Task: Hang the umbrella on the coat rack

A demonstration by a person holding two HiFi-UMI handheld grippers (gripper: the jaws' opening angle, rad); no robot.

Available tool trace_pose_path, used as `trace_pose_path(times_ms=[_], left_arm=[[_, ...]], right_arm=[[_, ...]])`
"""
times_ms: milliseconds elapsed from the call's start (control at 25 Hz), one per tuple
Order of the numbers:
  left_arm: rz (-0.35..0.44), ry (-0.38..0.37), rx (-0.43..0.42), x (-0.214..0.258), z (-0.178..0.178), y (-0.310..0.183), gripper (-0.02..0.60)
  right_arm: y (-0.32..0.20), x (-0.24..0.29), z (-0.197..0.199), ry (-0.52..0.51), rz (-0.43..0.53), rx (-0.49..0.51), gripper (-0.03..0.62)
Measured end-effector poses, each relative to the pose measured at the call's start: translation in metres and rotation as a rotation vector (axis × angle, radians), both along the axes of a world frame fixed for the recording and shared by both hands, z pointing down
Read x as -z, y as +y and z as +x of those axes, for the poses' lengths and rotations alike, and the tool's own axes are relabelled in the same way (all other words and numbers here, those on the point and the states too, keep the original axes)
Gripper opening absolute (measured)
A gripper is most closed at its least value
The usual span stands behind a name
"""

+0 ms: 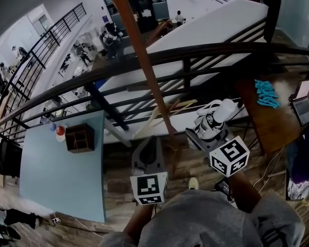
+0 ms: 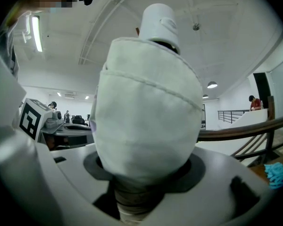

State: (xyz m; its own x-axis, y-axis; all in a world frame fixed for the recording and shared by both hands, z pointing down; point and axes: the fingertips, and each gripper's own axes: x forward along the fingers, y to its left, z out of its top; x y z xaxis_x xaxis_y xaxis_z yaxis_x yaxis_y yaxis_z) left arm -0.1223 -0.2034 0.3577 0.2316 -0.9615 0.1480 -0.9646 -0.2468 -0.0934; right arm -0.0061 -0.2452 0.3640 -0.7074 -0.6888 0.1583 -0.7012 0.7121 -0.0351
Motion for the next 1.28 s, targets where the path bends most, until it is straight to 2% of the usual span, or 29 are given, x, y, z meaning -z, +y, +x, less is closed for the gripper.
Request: trace_pose_path(times_ms=[1040, 1280], left_arm=[[-0.004, 0.006, 0.075, -0.004, 0.027, -0.081, 0.034], [-0.010, -0.002, 0.100, -0.010, 0.023, -0.090, 0.032]], right_arm=[[-0.097, 0.001, 0.023, 0.033, 0.012, 0.093, 0.270], [-0.111, 0.003, 0.023, 0.036, 0.028, 0.109, 0.270]])
